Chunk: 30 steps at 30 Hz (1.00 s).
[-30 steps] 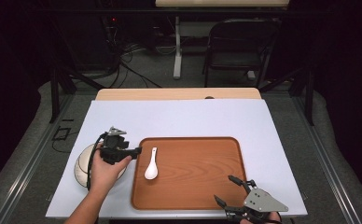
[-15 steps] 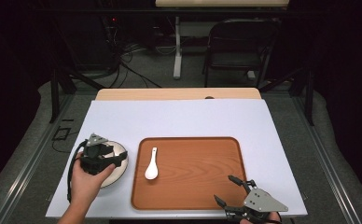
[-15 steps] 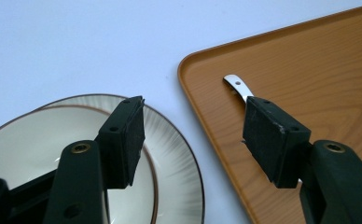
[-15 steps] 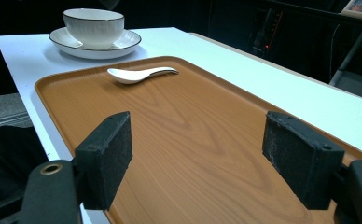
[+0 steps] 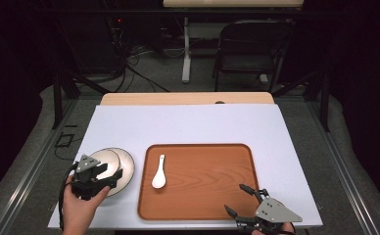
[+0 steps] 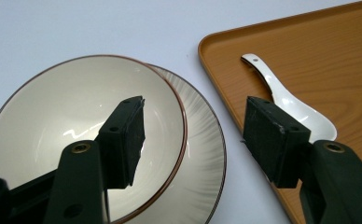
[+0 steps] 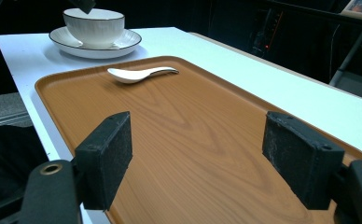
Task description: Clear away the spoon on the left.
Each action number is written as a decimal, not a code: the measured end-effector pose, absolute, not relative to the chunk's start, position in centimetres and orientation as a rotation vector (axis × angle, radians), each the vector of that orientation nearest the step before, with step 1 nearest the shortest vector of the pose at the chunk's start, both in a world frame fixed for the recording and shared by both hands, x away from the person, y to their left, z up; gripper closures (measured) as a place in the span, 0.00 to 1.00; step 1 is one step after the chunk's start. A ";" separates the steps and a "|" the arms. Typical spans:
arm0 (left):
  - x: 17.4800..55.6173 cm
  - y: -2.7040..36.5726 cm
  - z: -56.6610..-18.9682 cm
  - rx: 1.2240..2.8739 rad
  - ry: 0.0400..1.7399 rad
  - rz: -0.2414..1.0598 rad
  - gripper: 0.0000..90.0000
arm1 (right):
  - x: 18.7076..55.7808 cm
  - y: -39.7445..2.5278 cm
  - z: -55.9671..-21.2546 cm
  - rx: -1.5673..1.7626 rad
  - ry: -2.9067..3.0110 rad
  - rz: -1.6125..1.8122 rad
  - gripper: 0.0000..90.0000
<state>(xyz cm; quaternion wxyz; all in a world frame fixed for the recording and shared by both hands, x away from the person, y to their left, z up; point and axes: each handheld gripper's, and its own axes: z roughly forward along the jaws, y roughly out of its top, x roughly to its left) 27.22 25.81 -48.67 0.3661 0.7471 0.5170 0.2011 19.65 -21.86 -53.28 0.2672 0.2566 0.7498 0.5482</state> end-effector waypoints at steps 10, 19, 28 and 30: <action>26.3 26.2 -49.6 1.898 1.304 0.521 0.44 | 19.7 -21.8 -53.3 0.696 2.026 1.476 0.27; 26.2 26.5 -50.2 1.905 1.301 0.546 0.44 | 19.7 -21.8 -53.3 0.695 2.028 1.476 0.27; 26.2 26.6 -50.1 1.898 1.309 0.557 0.43 | 19.7 -21.8 -53.3 0.698 2.029 1.477 0.27; 26.2 26.7 -50.0 1.889 1.307 0.563 0.43 | 19.7 -21.8 -53.4 0.694 2.030 1.475 0.27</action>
